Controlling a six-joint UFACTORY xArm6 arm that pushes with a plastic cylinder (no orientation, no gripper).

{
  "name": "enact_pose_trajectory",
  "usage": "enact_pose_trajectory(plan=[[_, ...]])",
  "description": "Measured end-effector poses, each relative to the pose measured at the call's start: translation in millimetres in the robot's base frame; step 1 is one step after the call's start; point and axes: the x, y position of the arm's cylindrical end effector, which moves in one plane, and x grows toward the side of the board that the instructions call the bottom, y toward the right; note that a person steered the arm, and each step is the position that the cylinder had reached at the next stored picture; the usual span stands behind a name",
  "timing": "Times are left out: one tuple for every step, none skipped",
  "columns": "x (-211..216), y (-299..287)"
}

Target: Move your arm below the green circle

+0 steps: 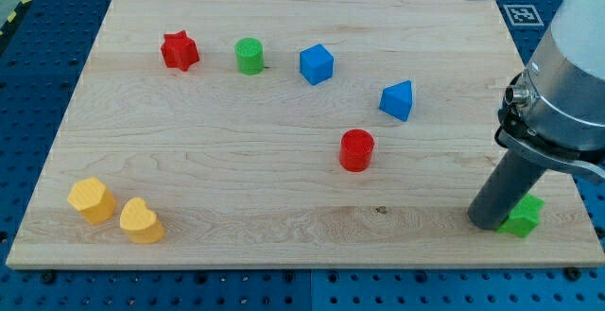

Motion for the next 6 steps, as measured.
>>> enact_pose_trajectory(plan=[[0, -42], [0, -103], [-14, -162], [-42, -221], [-109, -243], [-190, -243]])
